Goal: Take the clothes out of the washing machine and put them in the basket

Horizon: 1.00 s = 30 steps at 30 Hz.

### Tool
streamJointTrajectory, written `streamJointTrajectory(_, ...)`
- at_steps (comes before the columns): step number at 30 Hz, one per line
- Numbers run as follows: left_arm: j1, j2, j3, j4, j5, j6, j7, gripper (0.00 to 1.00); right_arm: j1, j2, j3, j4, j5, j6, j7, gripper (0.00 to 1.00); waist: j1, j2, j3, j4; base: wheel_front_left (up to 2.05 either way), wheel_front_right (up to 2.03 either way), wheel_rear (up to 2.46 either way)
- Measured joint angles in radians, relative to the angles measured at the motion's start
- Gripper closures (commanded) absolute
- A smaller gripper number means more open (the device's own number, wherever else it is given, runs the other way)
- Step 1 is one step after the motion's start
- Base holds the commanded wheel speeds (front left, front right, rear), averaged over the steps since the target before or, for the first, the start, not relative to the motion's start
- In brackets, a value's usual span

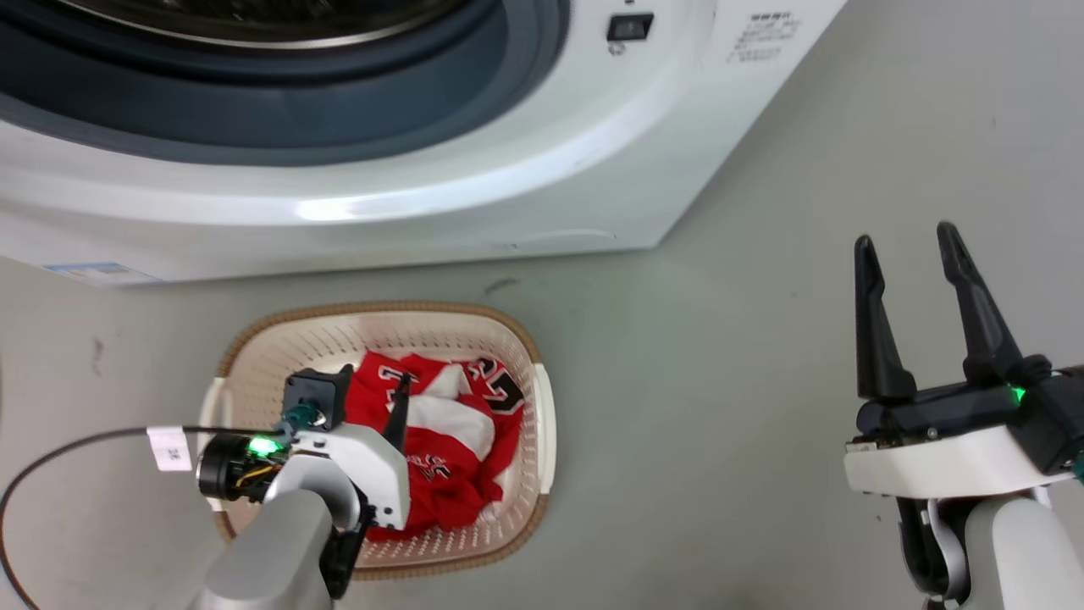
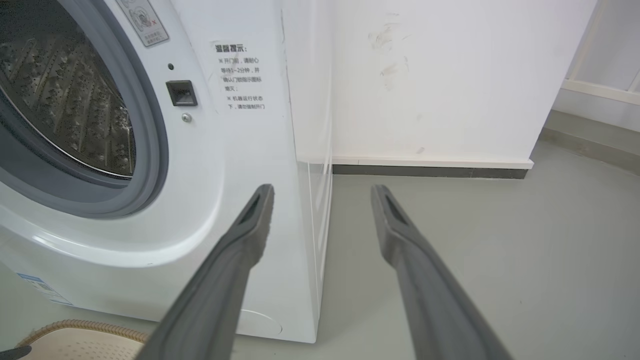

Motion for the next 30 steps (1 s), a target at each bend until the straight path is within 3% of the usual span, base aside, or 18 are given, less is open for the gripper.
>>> streamJointTrajectory(7,0.149,-0.034,0.186,-0.249,0.146,0.028,0.000,0.00,0.057,0.000,-0.004,0.014,-0.019,0.000,0.000,0.00,-0.0001,0.0000,-0.129,0.055,0.00,0.00,0.00)
streamJointTrajectory(19,0.399,-0.144,0.492,-0.634,0.356,0.048,0.000,0.00,0.154,0.000,-0.006,0.032,-0.027,0.000,0.000,0.00,-0.0003,0.0000,-0.314,0.123,0.00,0.00,0.00)
streamJointTrajectory(30,0.577,-0.208,0.614,-0.833,0.480,0.058,0.000,0.00,0.235,0.000,-0.009,0.042,-0.021,0.000,0.000,0.00,-0.0001,0.0000,-0.442,0.138,0.00,0.00,0.00)
